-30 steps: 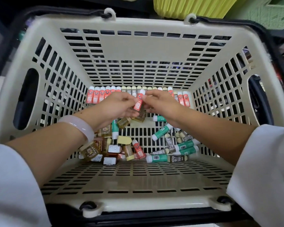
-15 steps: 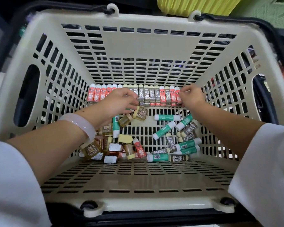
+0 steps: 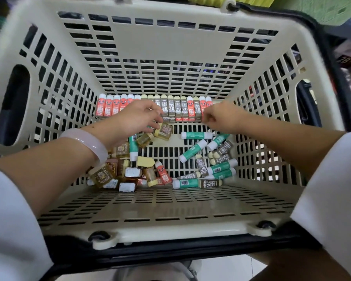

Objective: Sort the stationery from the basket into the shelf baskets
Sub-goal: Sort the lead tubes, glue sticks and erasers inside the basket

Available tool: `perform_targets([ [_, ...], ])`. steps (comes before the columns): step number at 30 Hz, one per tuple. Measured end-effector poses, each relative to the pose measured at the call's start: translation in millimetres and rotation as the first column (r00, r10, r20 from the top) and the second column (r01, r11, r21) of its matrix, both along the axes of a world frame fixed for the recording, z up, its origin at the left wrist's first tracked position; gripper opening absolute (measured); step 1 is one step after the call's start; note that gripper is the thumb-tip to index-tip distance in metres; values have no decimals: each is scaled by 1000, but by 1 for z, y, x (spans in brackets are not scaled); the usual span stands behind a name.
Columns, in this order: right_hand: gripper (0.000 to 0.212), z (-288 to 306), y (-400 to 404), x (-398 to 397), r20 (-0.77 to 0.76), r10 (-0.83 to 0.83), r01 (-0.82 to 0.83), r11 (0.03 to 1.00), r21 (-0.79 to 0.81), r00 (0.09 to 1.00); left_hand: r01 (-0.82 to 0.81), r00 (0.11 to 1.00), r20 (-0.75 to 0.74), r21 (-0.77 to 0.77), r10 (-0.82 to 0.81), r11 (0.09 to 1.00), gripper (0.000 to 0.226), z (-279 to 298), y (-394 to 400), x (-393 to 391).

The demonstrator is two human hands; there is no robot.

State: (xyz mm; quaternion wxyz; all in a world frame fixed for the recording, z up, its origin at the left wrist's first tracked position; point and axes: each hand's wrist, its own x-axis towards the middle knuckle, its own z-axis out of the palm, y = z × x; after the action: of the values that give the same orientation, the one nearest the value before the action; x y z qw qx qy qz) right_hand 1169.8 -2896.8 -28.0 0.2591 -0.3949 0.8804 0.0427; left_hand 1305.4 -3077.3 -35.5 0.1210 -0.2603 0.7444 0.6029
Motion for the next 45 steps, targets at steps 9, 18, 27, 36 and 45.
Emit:
perform_targets([
  [9, 57, -11, 31, 32, 21, 498, -468, 799, 378, 867, 47, 999, -14, -23, -47, 999, 20, 4, 3, 1],
  [18, 43, -25, 32, 33, 230, 313, -380, 845, 376, 922, 49, 999, -17, -24, -49, 999, 19, 3, 3, 0],
  [27, 36, -24, 35, 43, 224, 294, -357, 871, 339, 929, 67, 998, -14, -47, -68, 997, 20, 1, 2, 1],
  [36, 43, -21, 33, 46, 178, 362, -403, 848, 345, 915, 78, 997, -11, -41, -79, 996, 21, 0, 3, 1],
  [45, 14, -19, 21, 37, 191, 341, -384, 877, 289, 921, 101, 995, 4, -34, -101, 994, 21, 1, 4, 2],
])
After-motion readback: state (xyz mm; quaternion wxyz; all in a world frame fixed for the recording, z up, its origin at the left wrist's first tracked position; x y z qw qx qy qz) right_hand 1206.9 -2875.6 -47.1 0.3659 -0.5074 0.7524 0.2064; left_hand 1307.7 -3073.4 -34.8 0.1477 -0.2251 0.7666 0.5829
